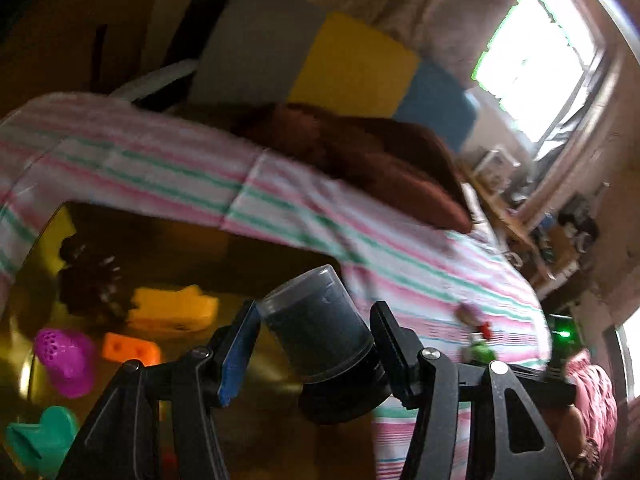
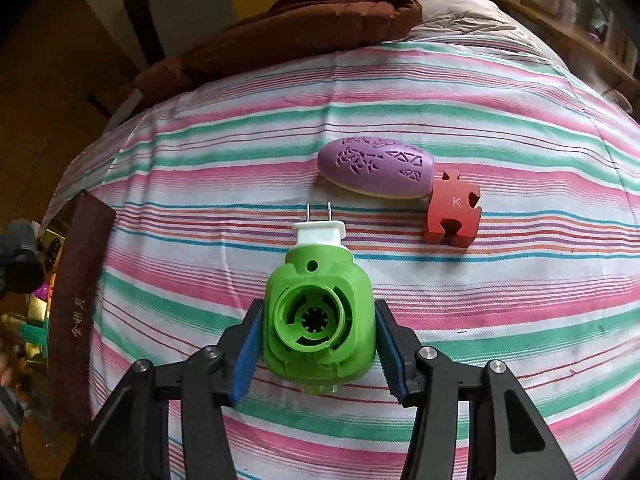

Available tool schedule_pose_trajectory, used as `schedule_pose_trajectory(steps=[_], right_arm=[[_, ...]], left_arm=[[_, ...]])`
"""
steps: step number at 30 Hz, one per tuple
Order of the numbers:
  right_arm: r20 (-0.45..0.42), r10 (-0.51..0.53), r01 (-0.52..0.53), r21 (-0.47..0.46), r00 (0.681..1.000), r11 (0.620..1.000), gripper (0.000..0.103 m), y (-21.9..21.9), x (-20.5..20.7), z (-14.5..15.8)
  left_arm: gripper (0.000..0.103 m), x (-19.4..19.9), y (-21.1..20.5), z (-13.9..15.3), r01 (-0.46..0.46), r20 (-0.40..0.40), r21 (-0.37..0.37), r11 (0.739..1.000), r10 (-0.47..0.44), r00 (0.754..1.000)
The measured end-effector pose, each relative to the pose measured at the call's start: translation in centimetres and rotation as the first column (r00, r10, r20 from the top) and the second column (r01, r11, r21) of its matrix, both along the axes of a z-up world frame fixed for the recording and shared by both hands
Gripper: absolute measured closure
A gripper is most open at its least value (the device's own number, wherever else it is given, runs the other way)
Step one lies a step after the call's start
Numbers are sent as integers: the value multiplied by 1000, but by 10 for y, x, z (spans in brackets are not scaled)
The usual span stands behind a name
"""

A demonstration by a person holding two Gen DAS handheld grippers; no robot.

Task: Organize rigid objects
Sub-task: 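Carry the jar toward the gold tray with the left gripper while the right carries the plug device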

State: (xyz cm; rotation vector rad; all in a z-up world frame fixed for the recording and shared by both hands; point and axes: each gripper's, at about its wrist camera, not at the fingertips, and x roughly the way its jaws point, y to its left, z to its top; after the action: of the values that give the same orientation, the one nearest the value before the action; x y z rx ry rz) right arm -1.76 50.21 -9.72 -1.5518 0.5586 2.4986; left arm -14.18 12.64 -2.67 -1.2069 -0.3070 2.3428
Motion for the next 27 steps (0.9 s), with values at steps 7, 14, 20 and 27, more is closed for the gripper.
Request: schedule_pose_trajectory(steps=[7, 14, 20, 27], right_arm=[[-2, 4, -4, 15, 1000, 1000, 50, -3, -2, -1], [4, 9, -9, 20, 1000, 1000, 50, -3, -3, -2], [6, 9, -9, 20, 1000, 1000, 50, -4, -4, -2], [6, 10, -11, 20, 1000, 1000, 50, -3, -4, -2]], left_arm=[[45, -25, 5, -27, -88, 2, -106, 990, 89, 996], [45, -35, 21, -33, -159, -124, -243, 957, 132, 983], [45, -32, 42, -51, -87, -168, -390, 917, 22, 986], [45, -11, 29, -41, -60, -161, -349, 935, 3, 987]])
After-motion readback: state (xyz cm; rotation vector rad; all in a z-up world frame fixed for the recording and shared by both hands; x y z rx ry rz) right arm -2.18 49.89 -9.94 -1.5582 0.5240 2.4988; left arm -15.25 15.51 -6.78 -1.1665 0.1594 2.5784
